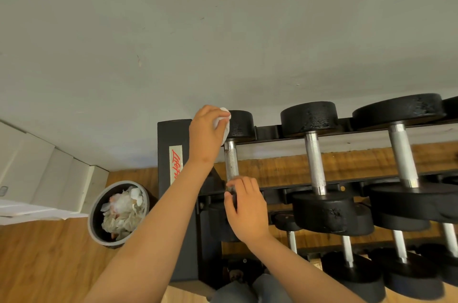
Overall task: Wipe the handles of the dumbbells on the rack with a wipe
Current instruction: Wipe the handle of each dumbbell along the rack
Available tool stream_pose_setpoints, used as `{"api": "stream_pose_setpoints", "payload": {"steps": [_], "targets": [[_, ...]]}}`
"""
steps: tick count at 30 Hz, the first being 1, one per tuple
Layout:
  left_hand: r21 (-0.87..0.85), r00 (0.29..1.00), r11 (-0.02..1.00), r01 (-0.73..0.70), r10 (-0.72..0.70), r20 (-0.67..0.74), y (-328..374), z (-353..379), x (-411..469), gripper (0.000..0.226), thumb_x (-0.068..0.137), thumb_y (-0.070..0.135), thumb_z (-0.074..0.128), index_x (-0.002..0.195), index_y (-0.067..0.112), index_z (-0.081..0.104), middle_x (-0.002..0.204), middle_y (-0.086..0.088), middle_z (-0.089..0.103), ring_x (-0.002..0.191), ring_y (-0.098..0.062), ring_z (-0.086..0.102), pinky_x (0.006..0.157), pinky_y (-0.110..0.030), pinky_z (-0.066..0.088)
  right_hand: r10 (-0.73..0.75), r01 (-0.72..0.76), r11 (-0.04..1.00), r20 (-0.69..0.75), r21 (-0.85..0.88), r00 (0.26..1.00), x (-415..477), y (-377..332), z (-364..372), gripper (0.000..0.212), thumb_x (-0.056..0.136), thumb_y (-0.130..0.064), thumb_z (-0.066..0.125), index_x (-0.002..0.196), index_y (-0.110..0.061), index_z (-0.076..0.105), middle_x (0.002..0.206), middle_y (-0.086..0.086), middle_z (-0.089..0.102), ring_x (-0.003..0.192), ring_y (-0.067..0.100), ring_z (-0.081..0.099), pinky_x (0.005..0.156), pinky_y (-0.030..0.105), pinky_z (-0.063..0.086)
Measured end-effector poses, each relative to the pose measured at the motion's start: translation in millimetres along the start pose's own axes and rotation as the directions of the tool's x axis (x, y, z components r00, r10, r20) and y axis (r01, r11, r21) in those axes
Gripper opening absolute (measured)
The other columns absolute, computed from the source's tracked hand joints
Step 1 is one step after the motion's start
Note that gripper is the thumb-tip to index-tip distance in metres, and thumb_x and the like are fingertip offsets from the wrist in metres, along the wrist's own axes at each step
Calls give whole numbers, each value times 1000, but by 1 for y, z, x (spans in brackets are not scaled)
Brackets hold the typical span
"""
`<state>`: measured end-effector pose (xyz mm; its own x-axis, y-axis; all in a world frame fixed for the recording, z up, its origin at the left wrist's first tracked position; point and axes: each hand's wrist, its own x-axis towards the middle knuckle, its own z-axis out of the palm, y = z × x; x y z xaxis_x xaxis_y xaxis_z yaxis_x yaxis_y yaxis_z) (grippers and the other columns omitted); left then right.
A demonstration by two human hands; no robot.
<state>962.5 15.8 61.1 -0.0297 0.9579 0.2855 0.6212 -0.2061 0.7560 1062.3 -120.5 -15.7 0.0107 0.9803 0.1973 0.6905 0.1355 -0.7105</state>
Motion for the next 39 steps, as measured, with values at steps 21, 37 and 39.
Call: {"api": "stream_pose_setpoints", "payload": {"steps": [21, 37, 39], "targets": [[-203, 950, 948, 247, -278, -143, -26, -7, -17, 12, 89, 8, 66, 99, 10, 73, 106, 2, 66, 97, -2, 59, 82, 1, 39, 6, -6, 999, 12, -32, 1000, 0, -1, -2, 26, 90, -34, 45, 103, -20, 62, 106, -7, 59, 102, 5, 50, 79, 15, 44], [-230, 895, 885, 405, -435, -98, -57, -9, -4, 19, 89, 4, 65, 102, 17, 73, 102, 3, 67, 98, -9, 61, 89, -15, 47, 12, -11, 1000, 26, -19, 1000, 0, -1, -2, 26, 89, -35, 45, 103, -19, 61, 107, -7, 58, 103, 6, 49, 80, 22, 51], [-246, 882, 867, 433, -464, -86, -59, -8, 3, 18, 90, 6, 65, 104, 15, 73, 105, 1, 68, 102, -11, 61, 93, -20, 47, 13, -13, 1000, 25, -24, 1000, 1, -1, -2, 27, 90, -35, 44, 103, -20, 62, 107, -8, 59, 103, 6, 49, 80, 22, 51]]}}
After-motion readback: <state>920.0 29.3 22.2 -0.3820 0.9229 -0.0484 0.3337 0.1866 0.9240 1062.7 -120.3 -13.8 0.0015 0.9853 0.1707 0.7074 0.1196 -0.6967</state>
